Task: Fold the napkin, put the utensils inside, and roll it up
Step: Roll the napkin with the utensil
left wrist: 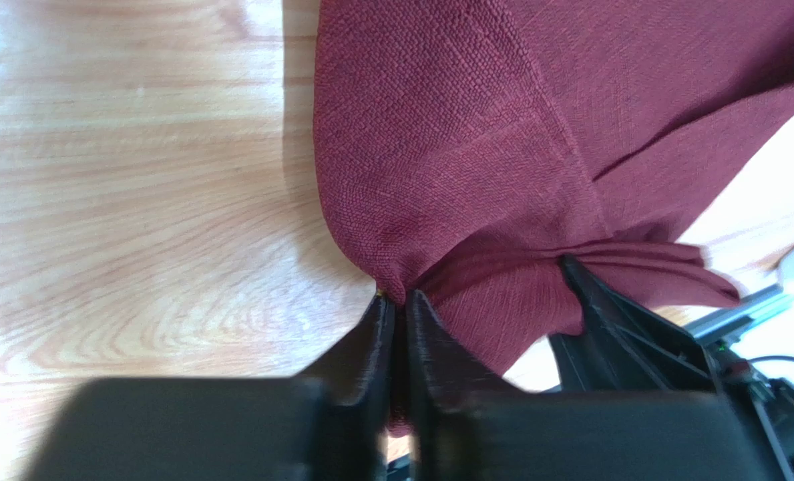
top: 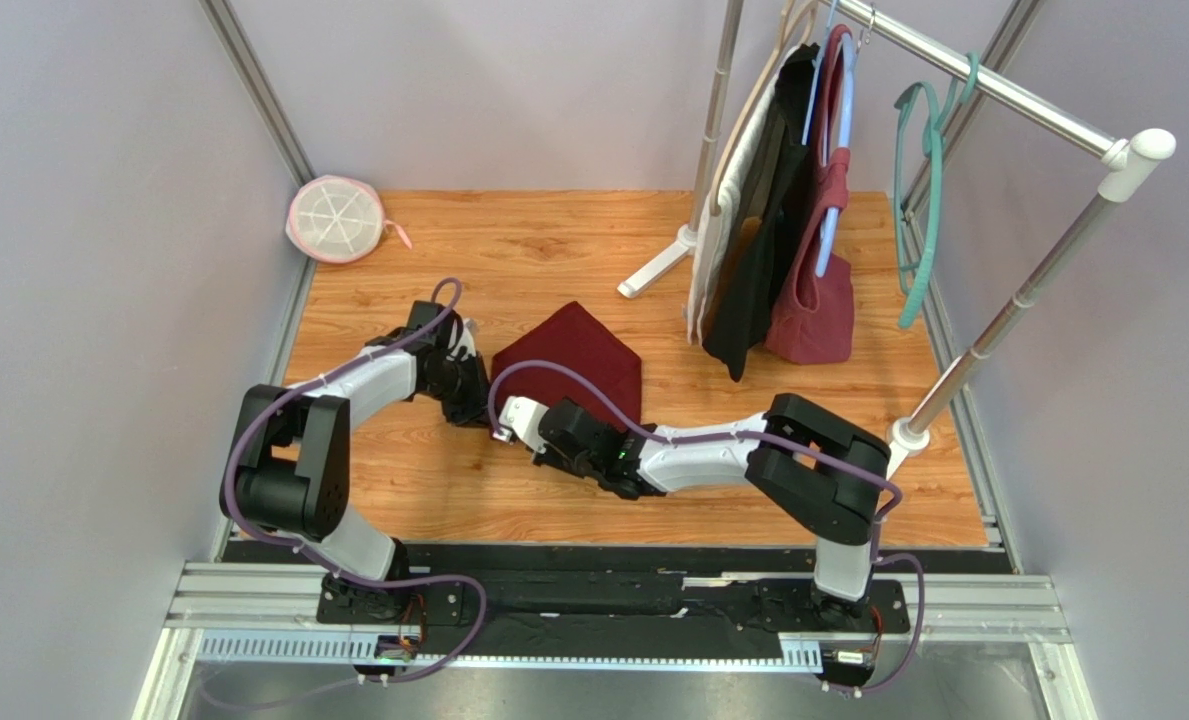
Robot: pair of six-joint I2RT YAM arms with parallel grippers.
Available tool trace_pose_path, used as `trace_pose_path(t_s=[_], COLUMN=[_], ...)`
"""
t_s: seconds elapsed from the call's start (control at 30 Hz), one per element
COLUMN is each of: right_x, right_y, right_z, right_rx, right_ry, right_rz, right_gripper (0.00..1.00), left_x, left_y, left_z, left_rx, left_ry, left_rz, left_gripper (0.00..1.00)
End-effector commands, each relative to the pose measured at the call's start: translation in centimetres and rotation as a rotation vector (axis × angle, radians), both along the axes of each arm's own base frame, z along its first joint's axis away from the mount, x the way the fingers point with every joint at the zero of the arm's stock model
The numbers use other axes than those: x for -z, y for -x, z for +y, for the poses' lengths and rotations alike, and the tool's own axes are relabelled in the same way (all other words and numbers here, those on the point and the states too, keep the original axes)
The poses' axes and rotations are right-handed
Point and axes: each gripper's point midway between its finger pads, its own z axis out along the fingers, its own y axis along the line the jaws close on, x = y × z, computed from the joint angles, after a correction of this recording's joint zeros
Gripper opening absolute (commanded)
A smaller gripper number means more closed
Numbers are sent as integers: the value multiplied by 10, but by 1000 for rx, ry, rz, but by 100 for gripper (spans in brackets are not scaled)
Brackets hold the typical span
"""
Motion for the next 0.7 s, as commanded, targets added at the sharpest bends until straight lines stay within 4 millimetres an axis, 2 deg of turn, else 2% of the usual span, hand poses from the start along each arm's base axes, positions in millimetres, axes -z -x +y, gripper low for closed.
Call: trace_pose_path(t_s=[0.0, 0.03, 0.07, 0.13, 0.2, 0.33, 0.37, 0.43, 0.47, 0.57, 0.6, 0.67], right_x=[23, 20, 23, 17, 20, 13, 8, 11, 5, 11, 3, 13], right_y=[19, 25, 30, 32, 39, 45, 46, 48, 46, 49, 50, 50], right_z=[-15, -10, -16, -13, -20, -18, -16, -16, -12, -11, -3, -6], right_rx=[-7, -35, -25, -32, -14, -4, -2, 12, 13, 30, 3, 20], right_ry=[7, -22, -1, -12, 25, 0, -5, -14, -22, -32, -64, -60], right_rz=[244, 311, 363, 419, 486, 671, 707, 788, 810, 932, 975, 1051], right_gripper=[3, 1, 0, 0, 0, 0, 0, 0, 0, 0, 0, 0], left_x=[-22, -24, -31, -38, -48, -60, -70, -72, -82, -79, -83, -73], left_y=[-18, -21, -25, -32, -37, -42, -42, -42, -42, -35, -35, -31], left_z=[-7, -3, 0, 10, 23, 45, 46, 45, 42, 28, 21, 17], left_rx=[36, 25, 12, -24, -78, -167, -178, -187, -187, -144, -118, -101], left_ry=[39, 15, 8, -26, -55, -141, -136, -113, -89, -1, 40, 57], left_rz=[-77, -92, -118, -152, -198, -300, -347, -410, -463, -522, -542, -525], left_gripper=[44, 50, 54, 62, 64, 65, 65, 65, 65, 65, 65, 65])
